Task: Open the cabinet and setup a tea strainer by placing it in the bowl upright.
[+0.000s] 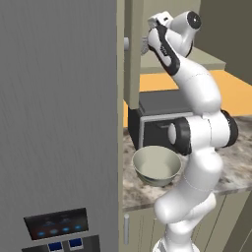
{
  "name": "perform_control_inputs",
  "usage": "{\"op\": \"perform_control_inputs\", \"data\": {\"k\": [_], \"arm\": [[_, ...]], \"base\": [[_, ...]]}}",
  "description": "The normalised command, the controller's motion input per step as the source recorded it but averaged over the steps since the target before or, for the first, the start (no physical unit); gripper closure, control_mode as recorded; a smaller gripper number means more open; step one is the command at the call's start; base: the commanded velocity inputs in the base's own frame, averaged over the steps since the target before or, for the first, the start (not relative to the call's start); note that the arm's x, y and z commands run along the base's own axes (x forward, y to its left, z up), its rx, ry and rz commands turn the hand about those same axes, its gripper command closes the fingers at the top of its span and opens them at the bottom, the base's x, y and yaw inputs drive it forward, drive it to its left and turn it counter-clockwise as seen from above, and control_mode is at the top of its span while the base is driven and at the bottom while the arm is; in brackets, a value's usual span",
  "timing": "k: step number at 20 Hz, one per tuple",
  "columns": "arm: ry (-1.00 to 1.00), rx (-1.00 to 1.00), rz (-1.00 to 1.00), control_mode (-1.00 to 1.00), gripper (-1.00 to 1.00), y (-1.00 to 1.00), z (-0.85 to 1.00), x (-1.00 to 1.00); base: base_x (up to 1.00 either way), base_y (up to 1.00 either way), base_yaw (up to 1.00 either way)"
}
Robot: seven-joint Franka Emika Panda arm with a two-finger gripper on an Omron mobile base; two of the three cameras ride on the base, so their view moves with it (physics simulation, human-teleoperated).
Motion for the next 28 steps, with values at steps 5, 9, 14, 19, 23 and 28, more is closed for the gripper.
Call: {"op": "perform_control_inputs", "data": {"k": [5, 9, 14, 19, 23, 28], "arm": [[0.00, 0.00, -0.01, -1.00, -1.00, 0.06, -0.01, 0.27], [0.00, 0.00, -0.02, -1.00, 1.00, 0.09, 0.00, 0.07], [0.00, 0.00, -0.07, -1.00, 1.00, 0.00, 0.00, 0.01], [-0.01, 0.00, -0.15, -1.00, 1.00, 0.02, 0.00, 0.00], [-0.07, 0.00, -0.32, -1.00, 1.00, 0.27, 0.01, -0.04], [-0.15, 0.08, -0.34, -1.00, 1.00, 0.04, 0.20, -0.58]], "base": [[0.00, 0.00, 0.00], [0.00, 0.00, 0.00], [0.00, 0.00, 0.00], [0.00, 0.00, 0.00], [0.00, 0.00, 0.00], [0.00, 0.00, 0.00]]}}
